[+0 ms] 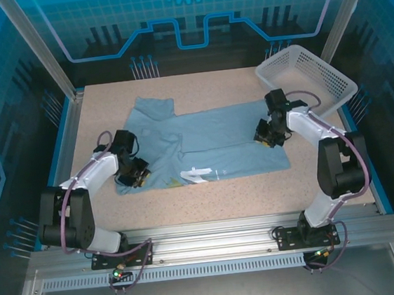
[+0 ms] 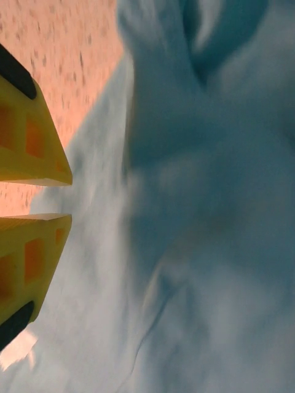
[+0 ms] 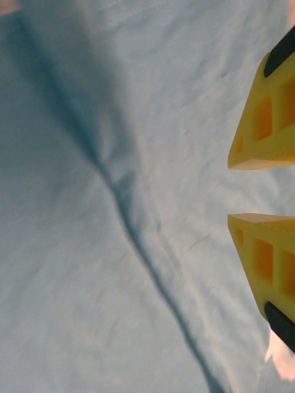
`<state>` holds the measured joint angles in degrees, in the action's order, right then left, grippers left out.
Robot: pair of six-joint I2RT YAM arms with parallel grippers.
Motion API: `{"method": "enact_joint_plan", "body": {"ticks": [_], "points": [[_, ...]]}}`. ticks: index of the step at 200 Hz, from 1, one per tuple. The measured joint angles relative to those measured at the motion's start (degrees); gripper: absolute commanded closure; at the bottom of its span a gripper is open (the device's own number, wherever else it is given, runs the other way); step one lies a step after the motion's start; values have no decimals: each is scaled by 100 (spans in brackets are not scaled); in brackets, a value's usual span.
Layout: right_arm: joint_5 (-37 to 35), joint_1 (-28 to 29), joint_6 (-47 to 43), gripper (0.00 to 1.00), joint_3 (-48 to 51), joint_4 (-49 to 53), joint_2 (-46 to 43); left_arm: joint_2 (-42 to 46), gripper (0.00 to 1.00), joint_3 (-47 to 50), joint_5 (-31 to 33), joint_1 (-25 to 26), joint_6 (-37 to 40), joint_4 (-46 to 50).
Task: Fold and stack the t-shirts
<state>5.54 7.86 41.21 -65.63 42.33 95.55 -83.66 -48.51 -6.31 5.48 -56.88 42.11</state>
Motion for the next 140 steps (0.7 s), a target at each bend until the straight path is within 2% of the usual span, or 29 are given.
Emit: {"method": "enact_joint_plan", "body": {"ticks": [25, 59, 95, 140], "points": [[-125, -90, -48, 72, 354, 223, 166, -227, 81, 35, 17, -413, 162, 109], [-404, -310, -190, 72, 142, 599, 896, -885, 81, -160, 225, -999, 627, 151], [-573, -310, -365, 72, -164, 841, 1110, -1373, 81, -769, 356, -1471, 1139, 219], [-750, -308, -503, 72, -195, 931, 1130, -1425, 80, -997, 505, -1945, 1519, 278]]}}
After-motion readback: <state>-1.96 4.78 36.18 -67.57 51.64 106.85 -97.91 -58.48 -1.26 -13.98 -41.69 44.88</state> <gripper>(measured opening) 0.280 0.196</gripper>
